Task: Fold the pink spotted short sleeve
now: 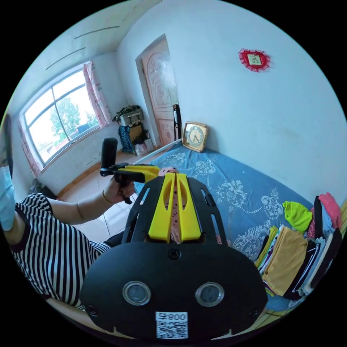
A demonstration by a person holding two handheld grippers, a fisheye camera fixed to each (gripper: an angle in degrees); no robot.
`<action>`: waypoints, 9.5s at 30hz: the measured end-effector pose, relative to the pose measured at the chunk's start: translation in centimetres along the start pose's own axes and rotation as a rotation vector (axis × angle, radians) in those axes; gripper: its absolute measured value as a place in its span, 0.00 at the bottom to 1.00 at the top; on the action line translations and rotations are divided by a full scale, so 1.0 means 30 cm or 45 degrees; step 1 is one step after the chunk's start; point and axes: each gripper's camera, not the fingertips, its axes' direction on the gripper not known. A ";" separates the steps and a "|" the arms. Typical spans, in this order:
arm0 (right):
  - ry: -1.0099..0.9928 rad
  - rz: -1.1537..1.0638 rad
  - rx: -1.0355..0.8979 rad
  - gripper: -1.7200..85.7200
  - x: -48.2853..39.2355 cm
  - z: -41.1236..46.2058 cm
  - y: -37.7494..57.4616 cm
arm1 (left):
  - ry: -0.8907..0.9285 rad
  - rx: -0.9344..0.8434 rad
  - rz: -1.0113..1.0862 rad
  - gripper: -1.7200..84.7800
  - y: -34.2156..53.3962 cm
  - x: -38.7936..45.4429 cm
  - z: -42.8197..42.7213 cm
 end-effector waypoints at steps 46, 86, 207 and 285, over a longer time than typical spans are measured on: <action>0.045 -0.102 0.674 0.02 -0.045 -0.366 0.163 | -0.974 0.293 0.477 0.04 -0.279 0.679 -1.171; -0.252 0.984 -0.314 0.10 1.521 1.941 -0.213 | -0.662 -0.513 -0.957 0.14 -0.364 -1.805 -1.178; 0.205 0.839 -0.369 0.12 1.753 2.155 -1.250 | -0.850 -0.528 -0.881 0.13 -1.594 -2.914 -0.524; -0.073 0.658 -0.392 0.02 1.919 2.096 -1.432 | -0.519 -0.444 -0.698 0.03 -1.833 -2.915 -0.802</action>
